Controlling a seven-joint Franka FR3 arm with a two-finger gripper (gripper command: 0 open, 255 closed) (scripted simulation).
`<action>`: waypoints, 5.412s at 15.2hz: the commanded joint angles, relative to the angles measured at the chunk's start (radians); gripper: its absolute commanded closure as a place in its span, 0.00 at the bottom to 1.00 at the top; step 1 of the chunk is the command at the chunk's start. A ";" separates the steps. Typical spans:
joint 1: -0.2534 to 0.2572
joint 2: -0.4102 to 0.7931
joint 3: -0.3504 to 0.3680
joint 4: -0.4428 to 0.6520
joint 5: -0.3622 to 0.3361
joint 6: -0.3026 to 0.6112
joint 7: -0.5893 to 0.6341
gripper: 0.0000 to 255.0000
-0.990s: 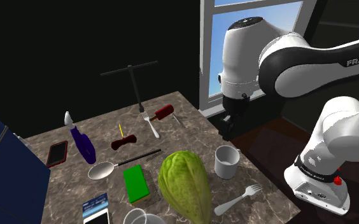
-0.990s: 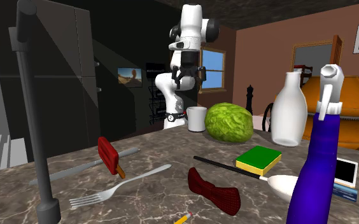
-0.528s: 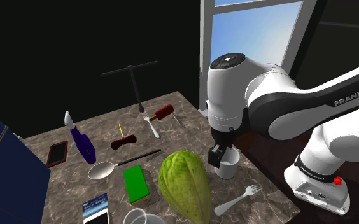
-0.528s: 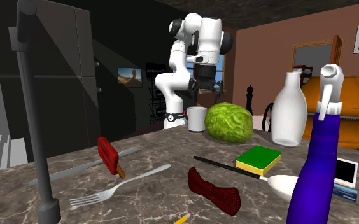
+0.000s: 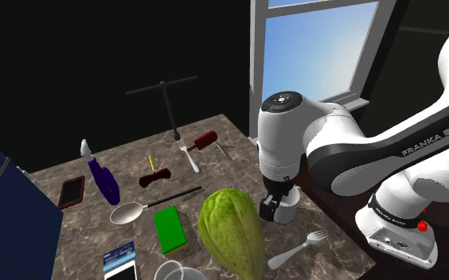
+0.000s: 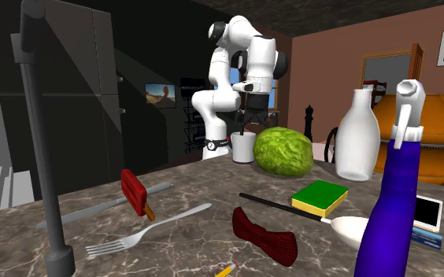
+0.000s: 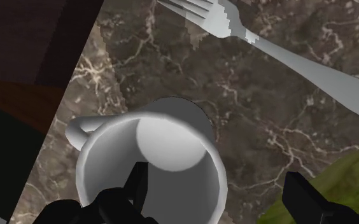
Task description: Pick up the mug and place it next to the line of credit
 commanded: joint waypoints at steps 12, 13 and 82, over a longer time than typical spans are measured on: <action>0.000 0.005 0.003 -0.010 0.001 0.015 0.000 1.00; 0.000 0.005 0.003 -0.010 0.001 0.015 0.000 1.00; 0.317 1.060 0.109 1.435 -0.703 -0.601 0.576 1.00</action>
